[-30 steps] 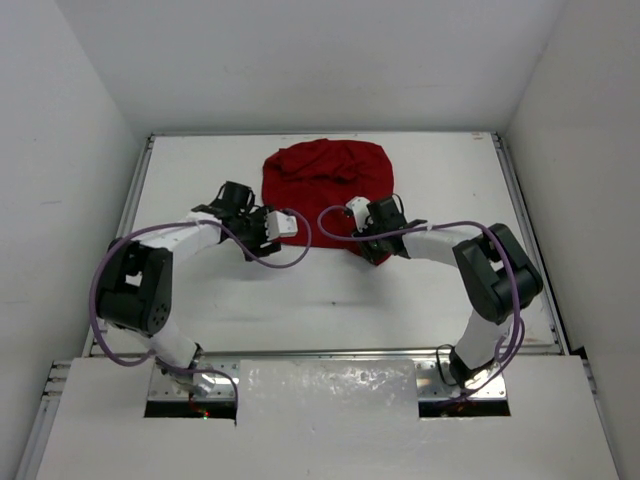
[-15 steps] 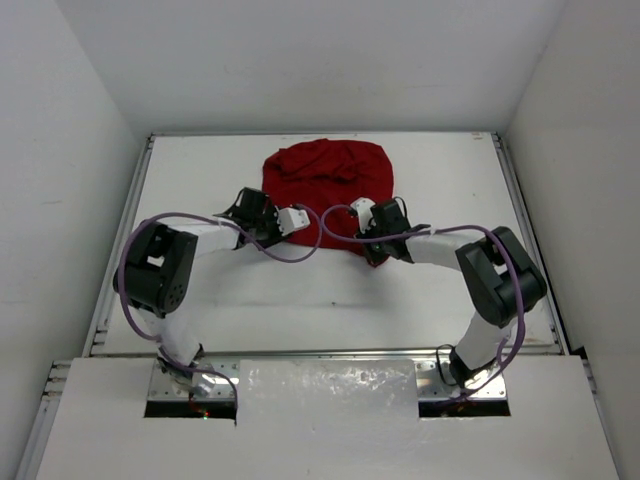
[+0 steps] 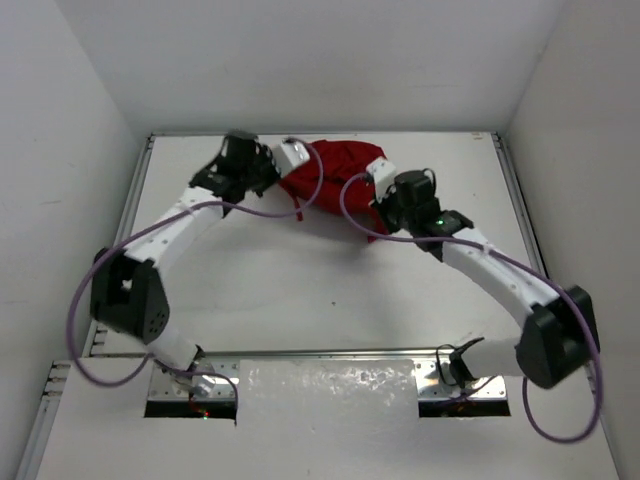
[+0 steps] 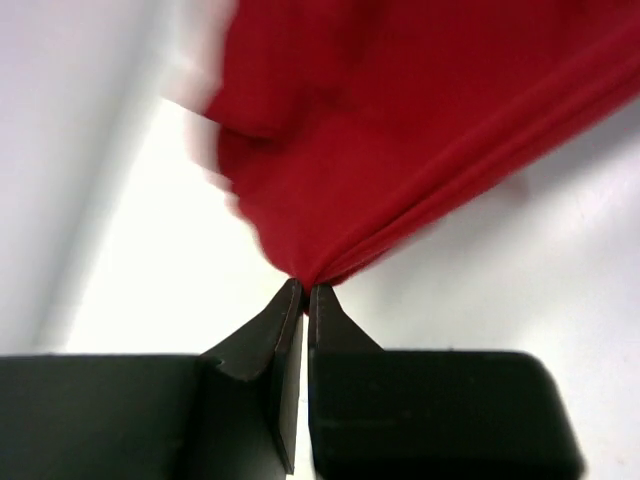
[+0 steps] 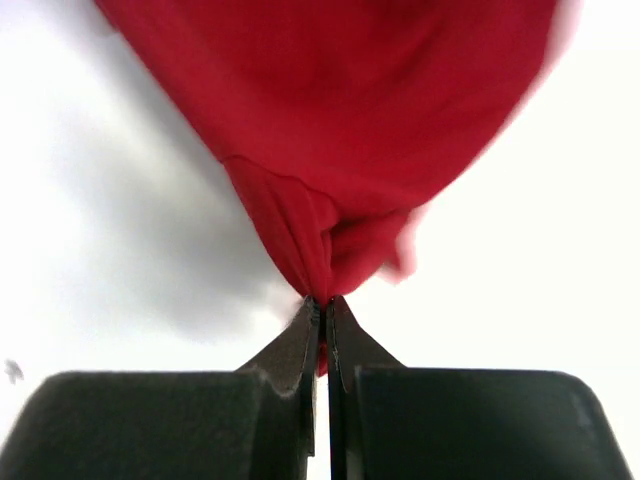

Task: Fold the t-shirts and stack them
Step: Flatten out the tshirt

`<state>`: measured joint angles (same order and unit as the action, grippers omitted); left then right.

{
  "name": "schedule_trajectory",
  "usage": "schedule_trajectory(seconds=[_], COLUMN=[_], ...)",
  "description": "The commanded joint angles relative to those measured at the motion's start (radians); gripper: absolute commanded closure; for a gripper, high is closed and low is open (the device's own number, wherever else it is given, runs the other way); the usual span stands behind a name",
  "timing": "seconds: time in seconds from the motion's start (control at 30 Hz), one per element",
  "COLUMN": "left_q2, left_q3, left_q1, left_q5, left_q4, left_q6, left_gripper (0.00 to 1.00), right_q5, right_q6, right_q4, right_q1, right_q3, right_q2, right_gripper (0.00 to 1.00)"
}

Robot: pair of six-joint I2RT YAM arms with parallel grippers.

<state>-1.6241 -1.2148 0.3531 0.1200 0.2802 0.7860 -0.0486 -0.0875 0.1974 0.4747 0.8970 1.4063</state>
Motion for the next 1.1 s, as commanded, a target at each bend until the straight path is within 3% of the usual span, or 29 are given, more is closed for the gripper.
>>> schedule_trajectory(seconds=[0.0,0.1,0.2,0.33,0.53,0.67,0.77,0.83,0.93,1.07], left_q2=[0.187,0.262,0.398,0.529,0.540,0.474,0.358,0.291,0.143,-0.072], left_q3=[-0.242,-0.406,-0.485,-0.520,-0.634,-0.621,-0.601,-0.611,-0.627,-0.663], left_q1=[0.001,0.018,0.033,0.035,0.035,0.035,0.027,-0.023,-0.133,-0.161], left_q5=[-0.002,0.036,0.128,0.272,0.308,0.299,0.236,0.271,0.397,0.369], left_q4=[0.181,0.374,0.448,0.436,0.415,0.415,0.380,0.372,0.350,0.326], left_q6=[-0.014,0.016,0.073,0.079,-0.045,-0.083,-0.088,-0.114,-0.165,-0.140], left_gripper=[1.00,1.00,1.00,1.00,1.00,1.00,1.00,1.00,1.00,1.00], right_q5=[-0.097,-0.071,-0.016,0.084,0.159,0.142,0.060,-0.018,-0.045,-0.027], right_q6=[-0.075,-0.129,-0.165,-0.187,-0.173,-0.176,-0.207,-0.228,-0.242,-0.161], right_q4=[0.083,0.154,0.232,0.300,0.350,0.300,0.212,0.206,0.220,0.208], right_q1=[-0.002,-0.001,0.002,0.002,0.004,0.002,0.002,0.001,-0.022,-0.096], right_q3=[0.164,0.281,0.403,0.590,0.730,0.669,0.609,0.643,0.724,0.859], right_q2=[-0.159,-0.282,-0.345,-0.409,-0.428,-0.396,-0.336,-0.261,-0.058,0.248], right_gripper=[1.00,1.00,1.00,1.00,1.00,1.00,1.00,1.00,1.00,1.00])
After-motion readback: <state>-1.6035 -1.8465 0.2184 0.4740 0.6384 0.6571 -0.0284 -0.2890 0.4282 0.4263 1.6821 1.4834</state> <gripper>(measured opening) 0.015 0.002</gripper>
